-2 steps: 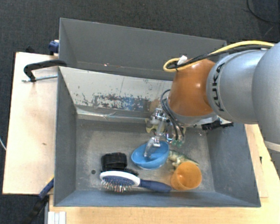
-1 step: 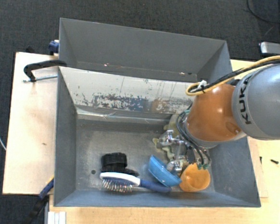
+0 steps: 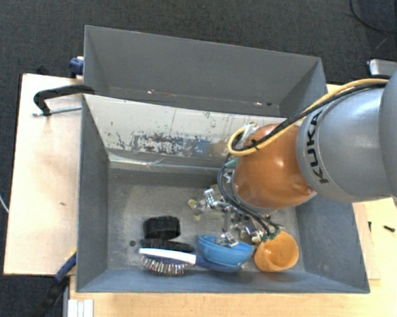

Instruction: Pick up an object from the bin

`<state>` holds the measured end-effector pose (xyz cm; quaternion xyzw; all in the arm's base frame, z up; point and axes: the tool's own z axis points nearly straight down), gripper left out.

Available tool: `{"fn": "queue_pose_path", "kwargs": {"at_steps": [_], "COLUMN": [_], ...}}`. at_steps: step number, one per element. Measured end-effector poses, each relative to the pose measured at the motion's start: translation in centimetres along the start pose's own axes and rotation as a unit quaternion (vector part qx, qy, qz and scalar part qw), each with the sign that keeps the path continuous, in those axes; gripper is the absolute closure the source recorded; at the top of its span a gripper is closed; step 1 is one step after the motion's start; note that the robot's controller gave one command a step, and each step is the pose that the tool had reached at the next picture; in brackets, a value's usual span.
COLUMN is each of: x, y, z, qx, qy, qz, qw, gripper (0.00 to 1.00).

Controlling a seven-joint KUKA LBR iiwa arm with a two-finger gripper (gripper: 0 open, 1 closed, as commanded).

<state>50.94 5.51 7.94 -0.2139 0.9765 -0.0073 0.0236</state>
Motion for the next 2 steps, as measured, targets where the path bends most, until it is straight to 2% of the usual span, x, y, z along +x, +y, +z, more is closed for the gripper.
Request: {"fn": "queue_pose_path", "kwargs": {"at_steps": [1, 2], "x": [0.3, -0.4], "y": [0.5, 0.2], "z": [0.2, -8.4], "qx": [-0.006, -0.010], "qy": [0.0059, 0.0133], "qz": [0.002, 0.003], "qw": [1.0000, 0.9999], "gripper": [1.00, 1.00]}}
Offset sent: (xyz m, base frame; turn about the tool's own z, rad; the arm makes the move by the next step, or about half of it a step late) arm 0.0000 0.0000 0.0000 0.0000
